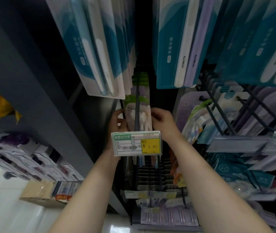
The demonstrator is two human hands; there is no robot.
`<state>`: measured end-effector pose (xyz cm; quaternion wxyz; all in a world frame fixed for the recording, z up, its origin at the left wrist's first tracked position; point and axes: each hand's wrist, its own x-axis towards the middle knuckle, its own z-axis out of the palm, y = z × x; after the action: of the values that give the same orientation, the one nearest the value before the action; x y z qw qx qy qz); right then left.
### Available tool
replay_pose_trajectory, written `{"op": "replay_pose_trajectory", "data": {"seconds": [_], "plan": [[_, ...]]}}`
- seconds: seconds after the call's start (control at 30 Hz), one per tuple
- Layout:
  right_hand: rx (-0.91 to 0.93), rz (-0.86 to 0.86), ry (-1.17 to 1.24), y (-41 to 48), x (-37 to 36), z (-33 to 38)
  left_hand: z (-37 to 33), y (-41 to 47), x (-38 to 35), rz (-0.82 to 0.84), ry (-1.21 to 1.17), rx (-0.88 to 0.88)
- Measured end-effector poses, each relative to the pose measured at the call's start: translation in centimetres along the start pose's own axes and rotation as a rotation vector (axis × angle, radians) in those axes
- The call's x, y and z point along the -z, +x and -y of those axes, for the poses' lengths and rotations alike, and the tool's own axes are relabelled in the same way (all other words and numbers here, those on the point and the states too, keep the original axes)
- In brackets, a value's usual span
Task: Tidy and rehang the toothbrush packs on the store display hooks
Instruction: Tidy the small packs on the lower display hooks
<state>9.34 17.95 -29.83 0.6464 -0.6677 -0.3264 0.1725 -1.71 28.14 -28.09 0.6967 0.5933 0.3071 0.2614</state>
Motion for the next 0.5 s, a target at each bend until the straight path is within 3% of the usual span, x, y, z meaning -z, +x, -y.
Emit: {"op": "replay_pose_trajectory", "data": {"seconds": [0.17, 0.5], "plan": [[0.019, 0.034, -0.028, 0.4, 0.2, 0.8, 1.7, 0.3, -0.1, -0.162, 0.132, -0.190], [-0.053, 0.182, -0.168, 1.0, 0.5, 0.9, 2.2, -1.0, 0.6, -0.210, 0.106, -0.255]]}}
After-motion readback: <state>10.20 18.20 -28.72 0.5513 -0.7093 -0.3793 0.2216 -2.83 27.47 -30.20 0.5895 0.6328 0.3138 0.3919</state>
